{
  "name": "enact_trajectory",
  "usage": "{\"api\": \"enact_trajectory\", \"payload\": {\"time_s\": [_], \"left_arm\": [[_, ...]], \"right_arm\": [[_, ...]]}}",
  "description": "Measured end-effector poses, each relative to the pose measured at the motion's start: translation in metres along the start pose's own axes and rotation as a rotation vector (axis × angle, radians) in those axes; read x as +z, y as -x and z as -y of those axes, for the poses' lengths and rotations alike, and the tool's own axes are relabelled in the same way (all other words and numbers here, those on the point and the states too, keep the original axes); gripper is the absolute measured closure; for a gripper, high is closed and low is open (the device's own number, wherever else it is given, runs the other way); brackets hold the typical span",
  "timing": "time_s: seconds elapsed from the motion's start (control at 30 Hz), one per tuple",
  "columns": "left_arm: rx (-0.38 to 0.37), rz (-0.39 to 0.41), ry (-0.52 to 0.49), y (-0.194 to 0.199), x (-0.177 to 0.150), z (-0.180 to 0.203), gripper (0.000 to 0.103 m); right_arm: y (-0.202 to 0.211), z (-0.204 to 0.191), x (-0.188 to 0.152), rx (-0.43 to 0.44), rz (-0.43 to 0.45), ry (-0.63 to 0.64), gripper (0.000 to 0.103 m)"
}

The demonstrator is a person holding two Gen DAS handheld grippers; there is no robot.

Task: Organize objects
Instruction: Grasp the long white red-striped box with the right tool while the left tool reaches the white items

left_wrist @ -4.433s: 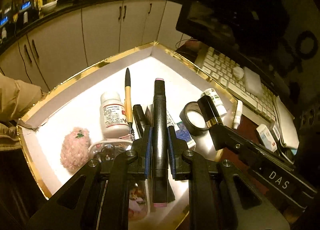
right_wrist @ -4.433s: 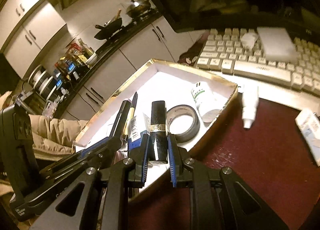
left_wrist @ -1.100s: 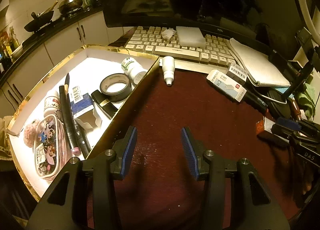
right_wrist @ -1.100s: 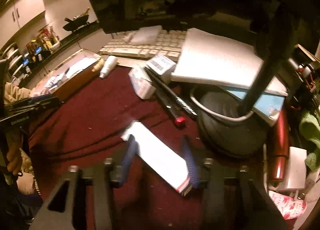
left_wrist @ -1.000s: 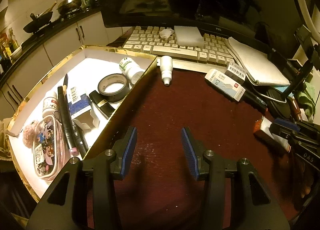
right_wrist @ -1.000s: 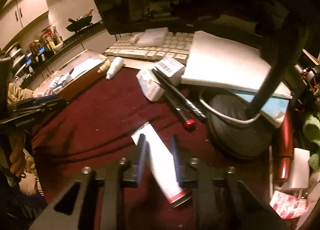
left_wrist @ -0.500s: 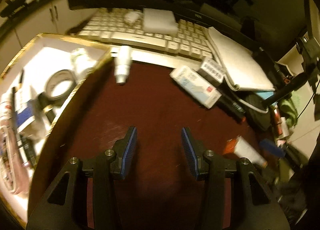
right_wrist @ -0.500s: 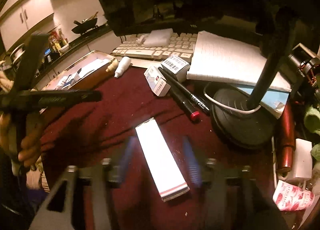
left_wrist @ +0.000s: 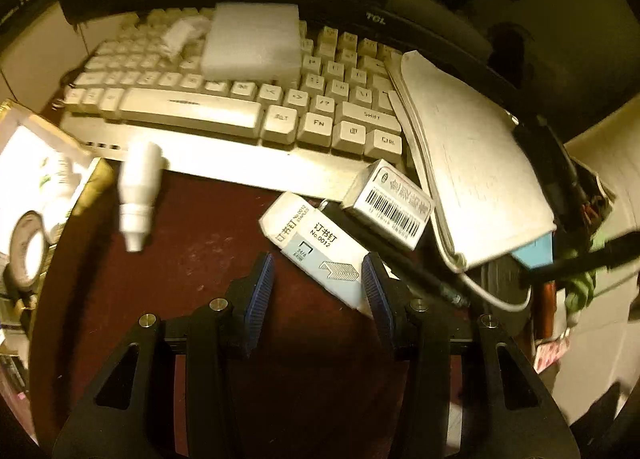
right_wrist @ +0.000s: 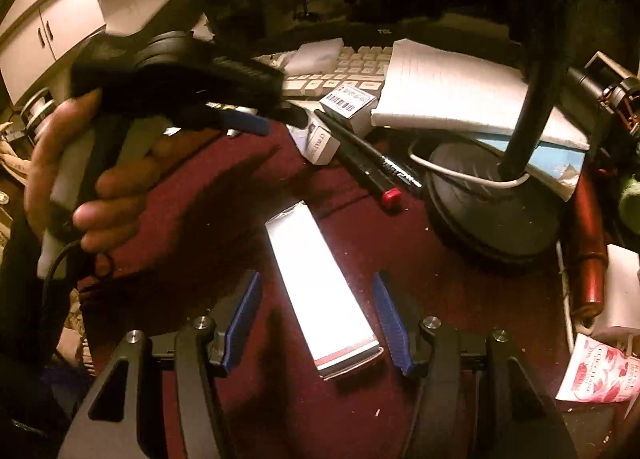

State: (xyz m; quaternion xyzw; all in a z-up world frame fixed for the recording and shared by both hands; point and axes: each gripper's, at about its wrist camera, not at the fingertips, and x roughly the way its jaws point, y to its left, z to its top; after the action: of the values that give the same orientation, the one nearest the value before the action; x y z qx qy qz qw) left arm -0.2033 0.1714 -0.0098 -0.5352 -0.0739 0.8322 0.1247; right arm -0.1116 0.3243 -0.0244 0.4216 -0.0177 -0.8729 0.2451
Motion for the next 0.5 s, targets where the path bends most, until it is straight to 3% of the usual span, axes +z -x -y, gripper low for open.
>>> {"api": "enact_trajectory", "payload": {"time_s": [0.07,0.3,0.5], "left_arm": [[0.007,0.004,-0.004,-0.004,0.006,0.003,0.046],[-0.054,-0.004,0.046,-0.011,0.010,-0.002,0.046],[-0.119,0.082,0.063,-0.001,0.000,-0.006,0.074]], "right_arm": [[0.000,-0.001,0.000,-0.008,-0.001,0.001,0.046],[-0.001,0.006,-0.001,-0.008,-0.005,-0.034,0.046],[-0.001,0.002,-0.002,-0.011,-0.007,-0.021,0.046]]}}
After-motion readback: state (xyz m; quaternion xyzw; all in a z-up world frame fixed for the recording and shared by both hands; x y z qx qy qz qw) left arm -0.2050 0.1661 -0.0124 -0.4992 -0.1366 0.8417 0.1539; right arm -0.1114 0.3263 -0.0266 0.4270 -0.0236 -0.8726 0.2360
